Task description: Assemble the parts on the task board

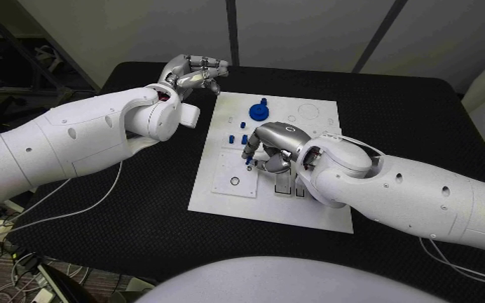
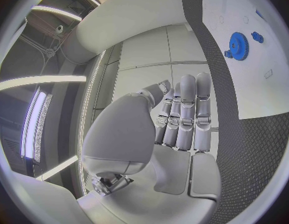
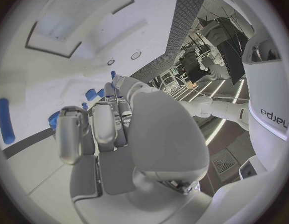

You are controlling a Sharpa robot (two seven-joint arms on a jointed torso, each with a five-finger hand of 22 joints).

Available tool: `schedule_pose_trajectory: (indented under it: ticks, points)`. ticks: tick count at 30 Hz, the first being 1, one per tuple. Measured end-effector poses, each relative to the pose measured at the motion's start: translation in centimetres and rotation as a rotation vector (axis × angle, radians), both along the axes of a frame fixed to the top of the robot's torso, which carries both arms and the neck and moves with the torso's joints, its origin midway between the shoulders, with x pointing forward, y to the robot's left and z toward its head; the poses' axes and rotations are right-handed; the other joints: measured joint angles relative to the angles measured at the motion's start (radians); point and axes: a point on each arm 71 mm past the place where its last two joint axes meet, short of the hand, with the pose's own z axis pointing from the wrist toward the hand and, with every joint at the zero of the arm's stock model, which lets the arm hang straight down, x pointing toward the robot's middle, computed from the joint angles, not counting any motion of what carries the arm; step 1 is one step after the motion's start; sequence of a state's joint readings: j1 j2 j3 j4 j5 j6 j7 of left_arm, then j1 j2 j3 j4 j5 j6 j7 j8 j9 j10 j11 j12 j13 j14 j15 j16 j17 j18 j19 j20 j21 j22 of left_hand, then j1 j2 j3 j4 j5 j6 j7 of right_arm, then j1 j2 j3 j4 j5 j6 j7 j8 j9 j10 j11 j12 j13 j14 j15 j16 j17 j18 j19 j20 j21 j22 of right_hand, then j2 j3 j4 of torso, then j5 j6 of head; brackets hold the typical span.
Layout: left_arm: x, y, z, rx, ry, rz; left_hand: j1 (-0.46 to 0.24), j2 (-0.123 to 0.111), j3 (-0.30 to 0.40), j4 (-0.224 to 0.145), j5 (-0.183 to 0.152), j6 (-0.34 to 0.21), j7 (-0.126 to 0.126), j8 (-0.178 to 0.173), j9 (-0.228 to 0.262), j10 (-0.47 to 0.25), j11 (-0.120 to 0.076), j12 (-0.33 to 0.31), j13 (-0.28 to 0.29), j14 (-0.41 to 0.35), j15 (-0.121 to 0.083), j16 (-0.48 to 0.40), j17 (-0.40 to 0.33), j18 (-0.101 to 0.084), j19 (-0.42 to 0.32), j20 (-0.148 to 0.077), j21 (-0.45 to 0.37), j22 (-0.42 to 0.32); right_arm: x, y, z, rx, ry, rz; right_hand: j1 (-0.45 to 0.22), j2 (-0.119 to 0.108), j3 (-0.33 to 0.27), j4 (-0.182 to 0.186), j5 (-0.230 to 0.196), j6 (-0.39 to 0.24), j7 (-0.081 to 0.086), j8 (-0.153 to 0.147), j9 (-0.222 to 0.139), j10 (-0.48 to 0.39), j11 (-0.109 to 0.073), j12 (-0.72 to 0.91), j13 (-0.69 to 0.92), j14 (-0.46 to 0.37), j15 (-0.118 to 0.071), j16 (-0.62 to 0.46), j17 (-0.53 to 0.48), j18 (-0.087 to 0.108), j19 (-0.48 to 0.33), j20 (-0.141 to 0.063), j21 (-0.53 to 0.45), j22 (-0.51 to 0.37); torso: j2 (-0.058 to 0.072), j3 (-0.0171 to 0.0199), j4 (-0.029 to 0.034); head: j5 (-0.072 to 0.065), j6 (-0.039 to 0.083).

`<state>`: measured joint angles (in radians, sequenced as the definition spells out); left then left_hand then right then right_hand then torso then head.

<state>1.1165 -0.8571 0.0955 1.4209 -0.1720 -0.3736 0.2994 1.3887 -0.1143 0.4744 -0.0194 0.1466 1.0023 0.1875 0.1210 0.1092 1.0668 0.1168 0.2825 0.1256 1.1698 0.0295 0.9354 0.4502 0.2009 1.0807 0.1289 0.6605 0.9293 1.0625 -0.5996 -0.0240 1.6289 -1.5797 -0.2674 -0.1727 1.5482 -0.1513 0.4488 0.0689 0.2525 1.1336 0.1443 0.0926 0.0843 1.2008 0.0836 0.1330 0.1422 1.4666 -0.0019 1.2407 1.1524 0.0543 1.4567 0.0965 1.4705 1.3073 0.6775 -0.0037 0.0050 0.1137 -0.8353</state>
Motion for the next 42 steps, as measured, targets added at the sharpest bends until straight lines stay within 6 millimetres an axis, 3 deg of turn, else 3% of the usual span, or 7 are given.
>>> schedule_pose_trajectory:
  ticks: [10, 42]
  points:
    - [0.0, -0.03, 0.0, 0.001, 0.0, -0.002, 0.0, 0.0, 0.0, 0.0, 0.0, 0.0, 0.0, 0.0, 0.0, 0.0, 0.0, 0.0, 0.0, 0.0, 0.0, 0.0, 0.0, 0.0, 0.0, 0.0, 0.0, 0.0, -0.11, 0.04, -0.33, -0.023, 0.015, 0.012, 0.0, 0.0, 0.0, 0.0, -0.001, 0.0, 0.0, 0.0, 0.0, 0.0, 0.0, -0.004, 0.0, 0.0, 0.0, 0.0, 0.0, 0.0, 0.0, 0.0, 0.0, 0.0, 0.0, -0.0001, 0.0, 0.007, -0.006]
    - [-0.02, -0.12, 0.0, 0.0, 0.002, -0.008, 0.0, 0.0, 0.0, 0.0, 0.0, 0.0, 0.0, 0.0, 0.0, 0.0, 0.0, 0.0, 0.0, 0.0, 0.0, 0.0, 0.0, 0.0, 0.0, 0.0, 0.0, 0.0, -0.08, 0.3, -0.55, -0.075, 0.008, 0.024, -0.01, 0.0, 0.0, 0.0, 0.001, 0.0, 0.0, 0.0, 0.0, 0.007, -0.007, -0.002, 0.0, 0.0, 0.0, 0.0, 0.001, 0.0, 0.0, 0.0, 0.0, 0.0, 0.0, -0.0002, 0.0003, 0.011, -0.012]
